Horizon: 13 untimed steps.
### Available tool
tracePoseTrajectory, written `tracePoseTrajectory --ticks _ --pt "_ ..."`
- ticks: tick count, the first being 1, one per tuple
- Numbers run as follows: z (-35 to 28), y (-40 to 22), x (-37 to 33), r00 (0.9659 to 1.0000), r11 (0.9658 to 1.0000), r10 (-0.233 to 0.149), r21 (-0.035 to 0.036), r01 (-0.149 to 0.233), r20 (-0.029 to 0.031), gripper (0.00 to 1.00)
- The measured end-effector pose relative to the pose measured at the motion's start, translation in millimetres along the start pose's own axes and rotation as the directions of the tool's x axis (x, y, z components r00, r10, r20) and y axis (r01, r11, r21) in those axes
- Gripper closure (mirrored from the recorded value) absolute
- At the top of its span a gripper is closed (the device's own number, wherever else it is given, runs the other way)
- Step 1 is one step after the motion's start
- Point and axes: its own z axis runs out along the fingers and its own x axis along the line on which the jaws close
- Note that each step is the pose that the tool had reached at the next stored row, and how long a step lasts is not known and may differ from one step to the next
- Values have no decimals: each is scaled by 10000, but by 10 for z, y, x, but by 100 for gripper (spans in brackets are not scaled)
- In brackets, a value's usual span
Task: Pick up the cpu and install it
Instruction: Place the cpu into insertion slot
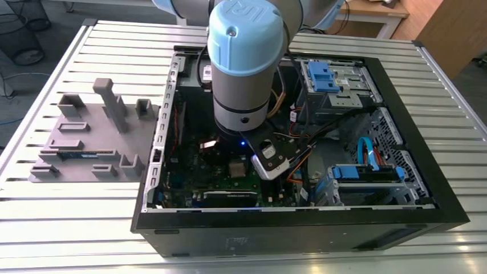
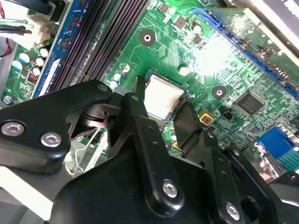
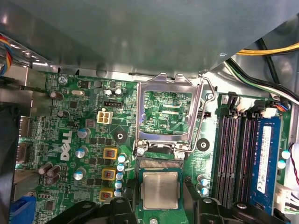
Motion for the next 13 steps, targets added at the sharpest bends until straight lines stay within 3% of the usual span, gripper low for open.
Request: tracePoseTrajectory --ticks 7,9,13 --pt "10 0 0 10000 10000 -53 0 53 -2 48" --pt "10 0 0 10000 10000 -58 0 58 -2 56" --pt "9 -1 1 10000 10000 -68 1 68 -3 62"
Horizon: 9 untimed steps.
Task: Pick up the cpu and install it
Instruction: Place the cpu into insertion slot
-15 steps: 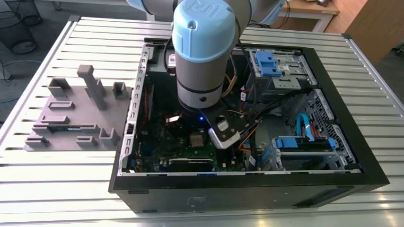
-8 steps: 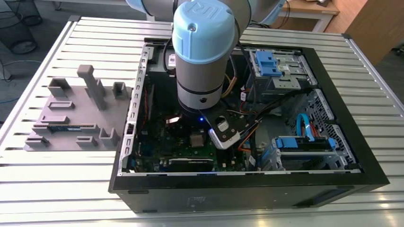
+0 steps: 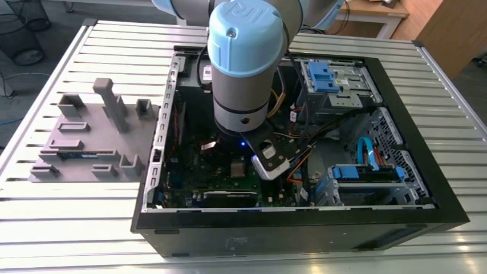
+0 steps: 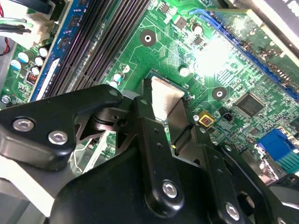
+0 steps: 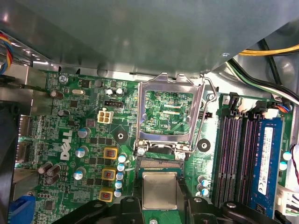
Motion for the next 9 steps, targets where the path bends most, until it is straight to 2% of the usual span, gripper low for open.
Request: tracePoseTrajectory --ticks 9 --pt "16 -1 1 10000 10000 -22 6 22 -6 62"
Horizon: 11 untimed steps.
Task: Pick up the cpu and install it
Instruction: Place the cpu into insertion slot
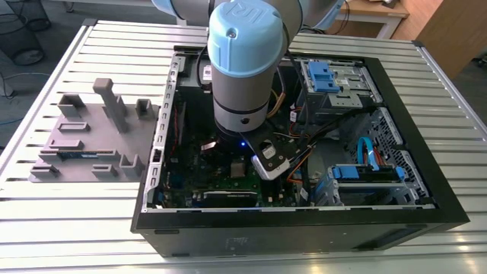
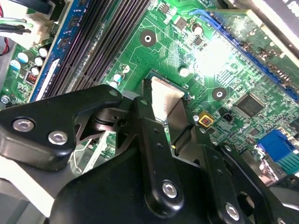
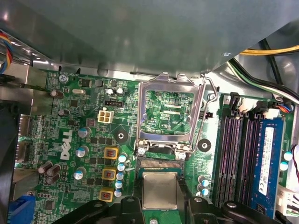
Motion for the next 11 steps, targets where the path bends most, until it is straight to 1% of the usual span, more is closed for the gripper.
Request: tracePoseTrajectory --ticks 11 --pt "5 1 -1 10000 10000 -27 -9 27 6 62"
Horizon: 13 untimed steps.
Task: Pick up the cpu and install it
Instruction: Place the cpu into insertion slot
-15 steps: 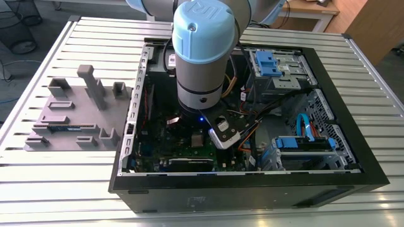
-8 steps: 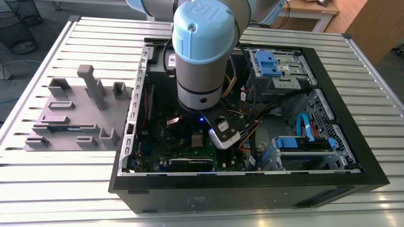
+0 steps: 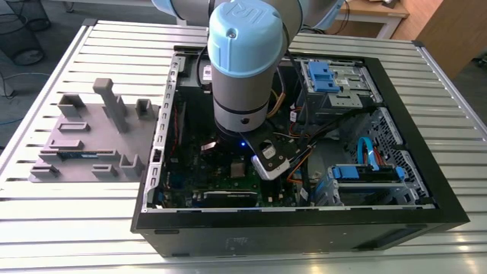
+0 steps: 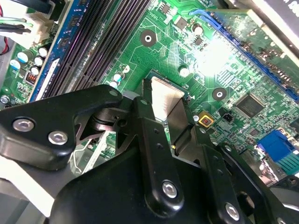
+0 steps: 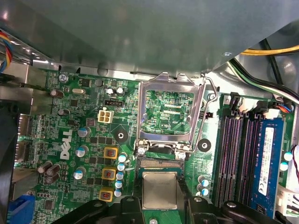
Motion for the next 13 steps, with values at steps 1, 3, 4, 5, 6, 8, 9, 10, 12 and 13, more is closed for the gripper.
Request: tracePoseTrajectory --ticks 1,3,4,5,6,8,9,10,12,13 --pt "0 0 0 10000 10000 -1 0 1 0 62" --pt "-13 1 -1 10000 10000 -1 -9 1 6 62" --pt "-22 3 -3 10000 10000 -1 -19 1 12 62" --pt "-35 3 -3 10000 10000 -2 -13 2 9 62" --pt "-52 1 -2 10000 10000 -2 -1 2 1 62" --pt "-63 2 -3 10000 10000 -2 -3 2 2 62" --pt "-63 2 -3 10000 10000 3 -4 -3 2 62" --pt "-63 2 -3 10000 10000 21 -3 -21 2 62" --pt "-64 1 -3 9998 9998 173 7 -173 3 62" --pt "-64 1 -3 9996 9996 272 12 -272 4 62"
